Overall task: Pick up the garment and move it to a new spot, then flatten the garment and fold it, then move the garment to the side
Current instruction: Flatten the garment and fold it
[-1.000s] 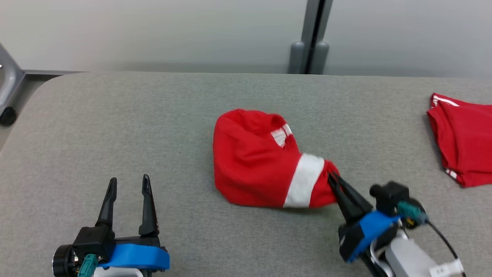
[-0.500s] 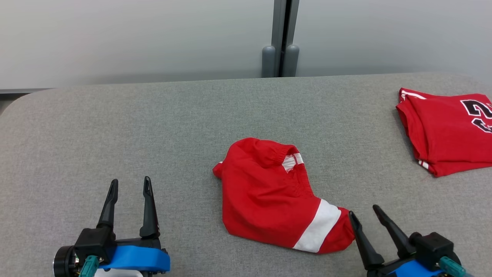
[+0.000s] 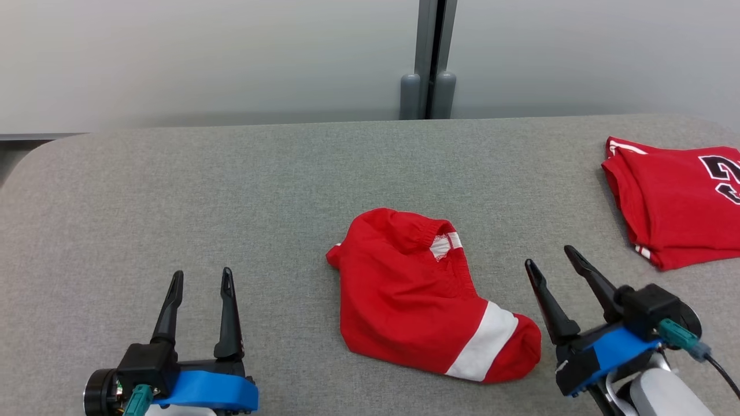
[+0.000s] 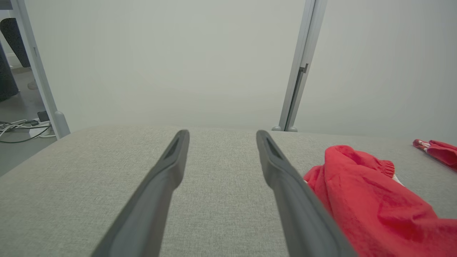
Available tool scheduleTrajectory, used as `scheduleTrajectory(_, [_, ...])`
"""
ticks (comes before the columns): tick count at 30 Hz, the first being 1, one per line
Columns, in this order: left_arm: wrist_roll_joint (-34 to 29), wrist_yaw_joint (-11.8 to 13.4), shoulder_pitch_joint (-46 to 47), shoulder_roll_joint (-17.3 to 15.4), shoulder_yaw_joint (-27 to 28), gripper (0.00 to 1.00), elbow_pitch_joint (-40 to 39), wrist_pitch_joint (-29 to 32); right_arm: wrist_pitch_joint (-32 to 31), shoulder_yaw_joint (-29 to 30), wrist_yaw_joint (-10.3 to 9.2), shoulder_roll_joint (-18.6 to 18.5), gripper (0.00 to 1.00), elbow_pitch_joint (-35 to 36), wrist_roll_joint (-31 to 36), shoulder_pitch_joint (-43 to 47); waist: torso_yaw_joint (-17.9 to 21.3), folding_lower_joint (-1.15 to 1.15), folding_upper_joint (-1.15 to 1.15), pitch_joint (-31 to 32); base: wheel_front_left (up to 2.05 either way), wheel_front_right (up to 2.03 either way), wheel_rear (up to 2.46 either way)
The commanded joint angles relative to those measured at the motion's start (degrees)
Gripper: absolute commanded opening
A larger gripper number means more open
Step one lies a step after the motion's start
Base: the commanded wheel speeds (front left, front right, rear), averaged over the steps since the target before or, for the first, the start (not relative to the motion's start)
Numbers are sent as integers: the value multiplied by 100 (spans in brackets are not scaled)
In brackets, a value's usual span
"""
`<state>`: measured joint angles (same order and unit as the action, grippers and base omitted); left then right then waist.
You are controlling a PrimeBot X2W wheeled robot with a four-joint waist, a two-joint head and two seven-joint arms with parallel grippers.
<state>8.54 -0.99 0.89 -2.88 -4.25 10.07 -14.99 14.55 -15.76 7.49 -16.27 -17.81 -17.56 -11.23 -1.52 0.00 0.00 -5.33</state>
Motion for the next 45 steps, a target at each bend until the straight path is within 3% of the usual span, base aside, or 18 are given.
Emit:
scheduleTrajectory(1, [-39, -7, 43, -1, 11, 100, -4, -24, -43, -102, 1, -39, 100, -124, -93, -170, -32, 0, 0, -11, 0, 0, 0])
scheduleTrajectory(10, [-50, -25, 19, -1, 22, 100, 9, -24, -445, -1206, 1, -200, 100, -1565, -521, -753, -225, 0, 0, -33, 0, 0, 0])
scheduleTrajectory(21, [-49, -28, 41, -1, -3, 100, 10, -24, -313, -2289, 2, -87, 100, -2575, -910, -908, -261, 0, 0, -51, 0, 0, 0])
scheduleTrajectory(23, [-54, -25, 50, 0, -7, 100, 4, -24, -227, -2398, 2, -33, 0, -2624, -992, -974, -257, 0, 0, -58, 0, 0, 0])
scheduleTrajectory(33, [-52, 19, -34, -1, 65, 100, -20, -24, 65, -1857, 1, -310, 0, -2685, -1219, -1318, -161, 0, 0, -24, 0, 0, 0])
scheduleTrajectory(40, [-46, 8, -4, -1, 63, 100, -36, -24, 67, -318, 1, -716, 0, -1958, -801, -1223, -100, 0, 0, -17, 0, 0, 0])
scheduleTrajectory(45, [-16, 6, 37, -1, 18, 100, -31, -24, 68, 17, 1, -657, 0, -1485, -476, -1130, -146, 0, 0, -21, 0, 0, 0])
